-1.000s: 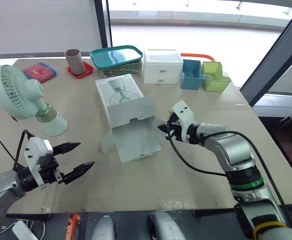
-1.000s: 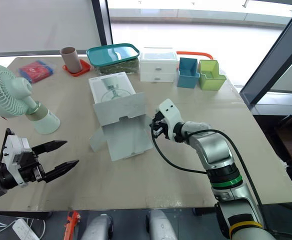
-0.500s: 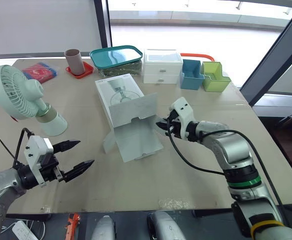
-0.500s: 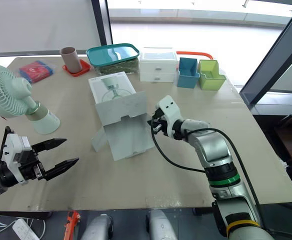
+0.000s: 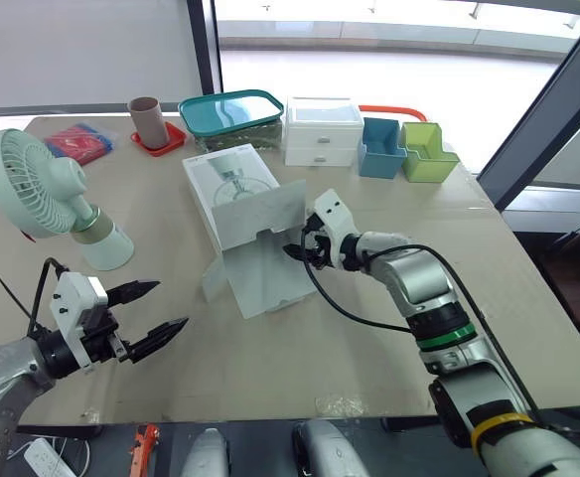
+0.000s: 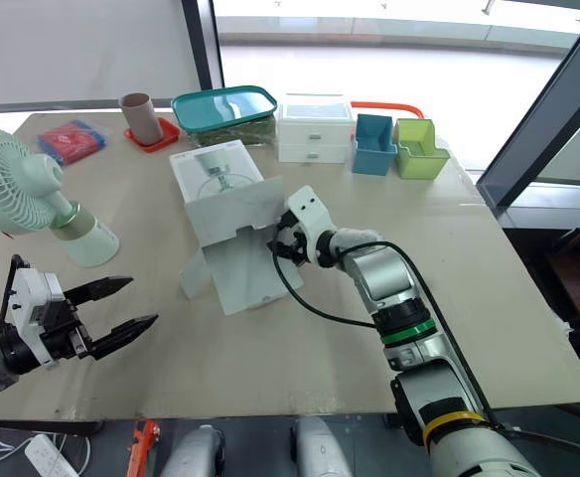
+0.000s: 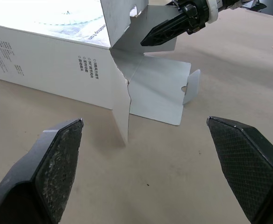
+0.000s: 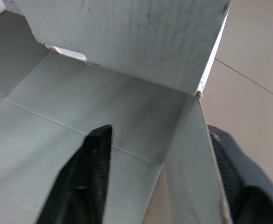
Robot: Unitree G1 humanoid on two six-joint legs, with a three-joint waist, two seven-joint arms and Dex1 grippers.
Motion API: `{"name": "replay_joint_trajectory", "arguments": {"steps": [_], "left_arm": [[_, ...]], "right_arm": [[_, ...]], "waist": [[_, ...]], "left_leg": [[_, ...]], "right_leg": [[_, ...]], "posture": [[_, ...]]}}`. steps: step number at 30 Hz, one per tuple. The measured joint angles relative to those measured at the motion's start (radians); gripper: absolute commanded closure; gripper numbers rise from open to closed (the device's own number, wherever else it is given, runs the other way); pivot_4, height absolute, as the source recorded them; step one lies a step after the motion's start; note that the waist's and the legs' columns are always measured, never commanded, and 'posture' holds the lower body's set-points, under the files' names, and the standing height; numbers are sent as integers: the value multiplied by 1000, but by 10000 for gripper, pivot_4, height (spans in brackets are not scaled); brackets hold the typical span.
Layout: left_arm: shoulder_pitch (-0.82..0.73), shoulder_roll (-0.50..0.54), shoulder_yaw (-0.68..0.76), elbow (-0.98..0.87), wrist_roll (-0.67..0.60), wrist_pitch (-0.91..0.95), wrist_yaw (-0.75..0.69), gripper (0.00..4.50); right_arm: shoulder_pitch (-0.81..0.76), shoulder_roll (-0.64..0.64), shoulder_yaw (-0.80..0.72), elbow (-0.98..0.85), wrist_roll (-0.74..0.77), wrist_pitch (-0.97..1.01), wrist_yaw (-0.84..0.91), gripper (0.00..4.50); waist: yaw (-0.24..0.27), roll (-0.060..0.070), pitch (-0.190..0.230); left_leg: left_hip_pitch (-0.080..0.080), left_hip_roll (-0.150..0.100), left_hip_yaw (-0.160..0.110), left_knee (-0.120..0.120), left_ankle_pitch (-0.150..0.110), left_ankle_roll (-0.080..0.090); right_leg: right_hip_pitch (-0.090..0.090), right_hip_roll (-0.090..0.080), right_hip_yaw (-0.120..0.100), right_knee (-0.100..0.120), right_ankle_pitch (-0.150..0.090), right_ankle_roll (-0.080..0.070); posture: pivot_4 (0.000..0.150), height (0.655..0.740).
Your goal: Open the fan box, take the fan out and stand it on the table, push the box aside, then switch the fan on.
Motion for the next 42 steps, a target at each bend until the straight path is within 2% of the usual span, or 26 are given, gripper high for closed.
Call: {"name": "replay_joint_trajectory", "arguments": {"steps": [1, 2, 10, 11, 12, 14, 15, 24, 33, 36, 42], "left_arm": [[1, 0, 0, 0, 0, 0, 0, 0], [6, 0, 0, 0, 2, 0, 1, 0], [2, -1, 0, 0, 11, -14, 6, 0], [-1, -1, 0, 0, 13, -19, 8, 0], [-1, -1, 0, 0, 14, -19, 8, 0], [-2, -1, -1, 0, 17, -20, 9, 0], [-2, -1, -1, 0, 19, -20, 10, 0], [-10, -1, -4, 0, 21, -20, 11, 0], [-16, -1, -21, 5, 21, -20, 6, 0], [-43, 0, -34, 19, 21, -20, -7, 0], [-61, 0, -42, 38, 22, -20, -14, 0]], "right_arm": [[0, 0, 0, 0, 0, 0, 0, 29645], [0, 1, 0, 0, -4, 0, -1, 33680], [-13, 27, -19, 49, -28, 0, -52, 33680], [-18, 31, -29, 66, -30, -2, -62, 36378], [-18, 31, -32, 68, -32, -5, -64, 36378], [-18, 33, -40, 77, -38, -15, -68, 43980], [-18, 35, -41, 79, -39, -18, -70, 44585], [-18, 28, -46, 78, -47, -12, -80, 44585], [38, -124, -171, 43, -47, 52, -88, 44585], [120, -167, -212, -85, -30, 130, -88, 44585], [187, -224, -280, -189, -16, 206, -97, 44585]], "waist": [[0, 0, 0], [0, 0, 0], [0, 0, 0], [0, 0, 0], [0, 0, 0], [0, 0, 0], [0, 0, 0], [0, 0, 0], [9, 0, 0], [1, 1, 0], [2, 1, 1]], "left_leg": [[0, 0, 0, 0, 0, 0], [0, 0, 0, 0, 0, 0], [0, 0, 0, 0, 0, 0], [0, 0, 0, 0, 0, 0], [0, 0, 0, 0, 0, 0], [0, 0, 0, 0, 0, 0], [0, 0, 0, 0, 0, 0], [0, 0, 0, 0, 0, 0], [-1, -2, 0, 0, 0, 0], [1, -1, 0, -2, 0, 1], [0, -1, 1, -1, 0, 1]], "right_leg": [[0, 0, 0, 0, 0, 0], [0, 0, 0, 0, 0, 0], [0, 0, 0, 0, 0, 0], [0, 0, 0, 0, 0, 0], [0, 0, 0, 0, 0, 0], [0, 0, 0, 0, 0, 0], [0, 0, 0, 0, 0, 0], [0, 0, 0, 0, 0, 0], [0, -1, 1, -1, 0, 0], [0, 1, 3, 0, -1, 1], [0, 1, 4, -1, -1, 1]], "posture": [[1500, 7400], [1500, 7400], [1500, 7400], [1500, 7400], [1500, 7400], [1500, 7400], [1500, 7400], [1500, 7400], [1500, 7400], [1500, 7400], [1500, 7400]]}}
